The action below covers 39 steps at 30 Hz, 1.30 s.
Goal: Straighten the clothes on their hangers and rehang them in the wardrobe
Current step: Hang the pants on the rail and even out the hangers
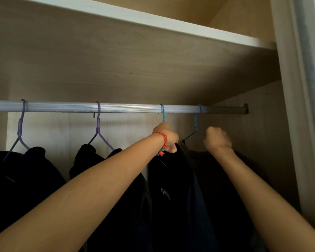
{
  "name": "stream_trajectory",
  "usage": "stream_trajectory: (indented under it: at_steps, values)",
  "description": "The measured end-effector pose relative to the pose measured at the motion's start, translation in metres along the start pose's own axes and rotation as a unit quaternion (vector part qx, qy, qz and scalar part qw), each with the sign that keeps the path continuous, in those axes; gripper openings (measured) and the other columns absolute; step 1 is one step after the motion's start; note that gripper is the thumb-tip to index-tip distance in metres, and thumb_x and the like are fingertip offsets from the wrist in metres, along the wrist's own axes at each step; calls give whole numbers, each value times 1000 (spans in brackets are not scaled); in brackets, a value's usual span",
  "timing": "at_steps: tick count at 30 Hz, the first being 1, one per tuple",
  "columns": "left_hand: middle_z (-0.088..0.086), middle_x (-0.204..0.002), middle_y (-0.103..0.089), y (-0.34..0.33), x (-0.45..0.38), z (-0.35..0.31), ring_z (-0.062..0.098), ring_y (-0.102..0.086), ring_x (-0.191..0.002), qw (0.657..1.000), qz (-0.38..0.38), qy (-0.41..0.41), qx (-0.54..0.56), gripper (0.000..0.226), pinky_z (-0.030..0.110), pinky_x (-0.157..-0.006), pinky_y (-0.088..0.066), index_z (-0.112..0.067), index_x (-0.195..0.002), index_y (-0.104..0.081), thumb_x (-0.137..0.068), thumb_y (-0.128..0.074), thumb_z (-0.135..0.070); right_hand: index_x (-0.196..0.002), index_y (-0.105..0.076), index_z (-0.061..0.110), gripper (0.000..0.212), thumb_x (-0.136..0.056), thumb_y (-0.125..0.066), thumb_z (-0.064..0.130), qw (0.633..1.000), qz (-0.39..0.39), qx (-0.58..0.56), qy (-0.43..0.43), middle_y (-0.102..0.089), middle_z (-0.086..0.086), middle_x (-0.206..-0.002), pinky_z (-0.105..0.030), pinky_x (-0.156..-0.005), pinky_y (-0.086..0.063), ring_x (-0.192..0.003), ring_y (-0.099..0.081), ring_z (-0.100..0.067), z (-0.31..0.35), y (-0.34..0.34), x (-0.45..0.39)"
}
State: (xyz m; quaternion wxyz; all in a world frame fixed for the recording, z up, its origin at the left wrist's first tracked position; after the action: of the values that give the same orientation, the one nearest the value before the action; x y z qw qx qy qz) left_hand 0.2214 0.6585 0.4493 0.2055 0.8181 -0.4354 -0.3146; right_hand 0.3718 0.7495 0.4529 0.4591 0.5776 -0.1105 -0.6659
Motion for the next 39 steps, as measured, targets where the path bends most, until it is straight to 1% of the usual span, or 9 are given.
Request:
stream_trajectory:
  at_steps: [5,11,14,21,24,27,29,31,39]
  values:
    - [11,-62,-55,3,6,6,16,-57,-49,999,28,27,33,12,26,-61,-55,6,-87,-56,-89,-54,-5,-112,-57,3,21,-93,-50,8,1000,-4,-6,-6,-60,-18,-116,-33,-74,-44,-107,-58,-33,-1,-1,1]
    - [9,-65,-56,11,17,7,7,-52,-26,999,24,21,28,28,15,-32,-44,-1,-65,-49,-92,-48,-6,-111,-58,3,21,-92,-50,8,1000,-6,-8,-10,-61,-17,-116,-34,-78,-47,-107,-58,-33,1,-2,2]
    - [12,-67,-54,12,15,9,13,-55,-42,998,16,28,46,28,26,-59,-58,0,-66,-46,-93,-46,-4,-111,-59,2,21,-92,-50,8,1000,-6,-12,-13,-61,-18,-115,-35,-78,-47,-107,-58,-34,-1,-3,1]
    - [16,-96,-64,17,23,10,24,-68,-59,996,31,38,75,30,20,-64,-52,18,-117,-48,-95,-43,-1,-109,-59,4,20,-92,-50,6,999,6,-32,-7,-62,-17,-111,-35,-74,-45,-103,-59,-33,-2,-5,1]
    - [28,-88,-66,16,30,12,16,-71,-68,994,52,30,94,29,14,-59,-50,22,-102,-55,-96,-39,-2,-110,-58,4,20,-92,-49,4,999,-10,-43,-21,-61,-16,-109,-35,-73,-47,-100,-60,-31,-5,-3,4]
    - [29,-58,-64,23,35,18,9,-62,-43,993,44,28,104,51,5,-74,-41,21,-57,-57,-97,-36,-4,-108,-59,4,19,-92,-48,5,997,-13,-66,-27,-61,-17,-108,-35,-71,-46,-100,-59,-32,-6,-1,6]
    - [25,-82,-65,23,36,18,19,-64,-58,995,51,40,71,30,15,-57,-51,10,-80,-58,-96,-44,-10,-107,-60,3,20,-91,-48,5,996,-8,-85,-22,-61,-19,-109,-38,-73,-47,-101,-58,-35,-6,0,6]
    - [13,-70,-59,27,38,17,17,-60,-49,999,35,23,23,27,18,-42,-51,-1,-73,-50,-93,-52,-20,-110,-61,4,24,-90,-48,5,995,-7,-96,-14,-61,-21,-111,-39,-77,-48,-104,-57,-38,-5,2,6]
    - [16,-92,-70,88,64,17,26,-64,-90,976,-128,-126,-125,36,30,-78,-49,1,-85,-69,-85,-60,-33,-110,-64,10,26,-94,-47,20,995,-23,-99,12,-64,-18,-110,-42,-89,-45,-105,-57,-36,14,11,27]
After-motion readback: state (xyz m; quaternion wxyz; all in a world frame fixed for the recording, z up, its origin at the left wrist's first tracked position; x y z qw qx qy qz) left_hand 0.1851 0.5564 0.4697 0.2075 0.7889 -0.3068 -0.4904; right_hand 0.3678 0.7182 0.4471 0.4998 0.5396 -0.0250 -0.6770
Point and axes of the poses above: each hand's wrist, its own x-axis away from the middle knuckle, its own y-axis out of the back of the hand, z = x × y, the point moved 9 cm from there along -x, towards the middle knuckle
